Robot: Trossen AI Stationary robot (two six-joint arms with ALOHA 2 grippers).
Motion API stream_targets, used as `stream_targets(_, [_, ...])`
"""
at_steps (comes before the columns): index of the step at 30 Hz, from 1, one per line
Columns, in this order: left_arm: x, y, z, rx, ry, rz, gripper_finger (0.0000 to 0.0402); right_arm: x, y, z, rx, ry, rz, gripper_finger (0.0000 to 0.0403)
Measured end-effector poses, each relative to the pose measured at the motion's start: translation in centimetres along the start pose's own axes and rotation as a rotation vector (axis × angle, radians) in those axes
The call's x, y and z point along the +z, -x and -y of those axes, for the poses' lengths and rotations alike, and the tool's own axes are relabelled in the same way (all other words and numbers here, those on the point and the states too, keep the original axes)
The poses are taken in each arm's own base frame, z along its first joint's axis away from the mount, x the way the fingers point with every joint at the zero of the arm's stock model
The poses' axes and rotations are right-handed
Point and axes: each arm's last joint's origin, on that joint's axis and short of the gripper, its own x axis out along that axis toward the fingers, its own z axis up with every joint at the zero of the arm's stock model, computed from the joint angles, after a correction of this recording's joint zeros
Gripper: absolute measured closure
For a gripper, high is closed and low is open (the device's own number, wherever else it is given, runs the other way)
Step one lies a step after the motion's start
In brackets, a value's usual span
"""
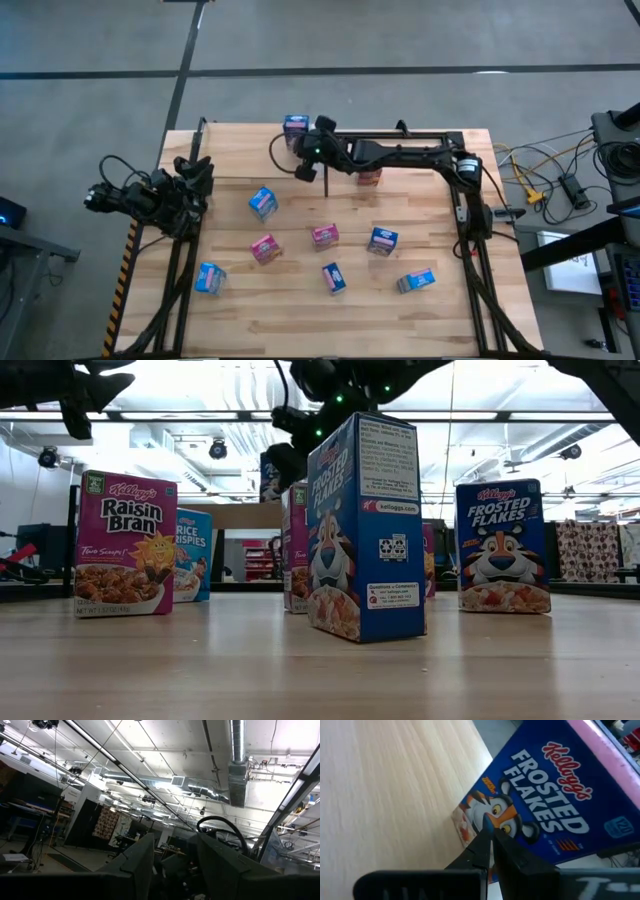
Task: Stack cereal on shelf
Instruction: Put the top blue cereal box on the shelf
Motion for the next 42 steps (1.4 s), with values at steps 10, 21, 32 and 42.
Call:
stream_targets(10, [0.0,0.0,0.0,0.0,0.0,0.0,0.0267,-0.4,-0.7,0.7,0.0,0.018,0.042,0.0391])
stream_targets(21, [0.0,0.0,0.0,0.0,0.001,0.0,0.0267,-0.2,-0.9,1.0,0.004,0.013,0.093,0.0391])
stream_targets(32, [0.0,0.0,0.0,0.0,0.001,0.001,0.0267,-0.7,-2.0,1.6,-0.017,0.017,0.104,0.0391])
stream_targets(42, [0.0,0.0,0.0,0.0,0.001,0.001,0.0267,-0.2,-2.0,1.8,-0.002,-0.002,0.167,0.0391])
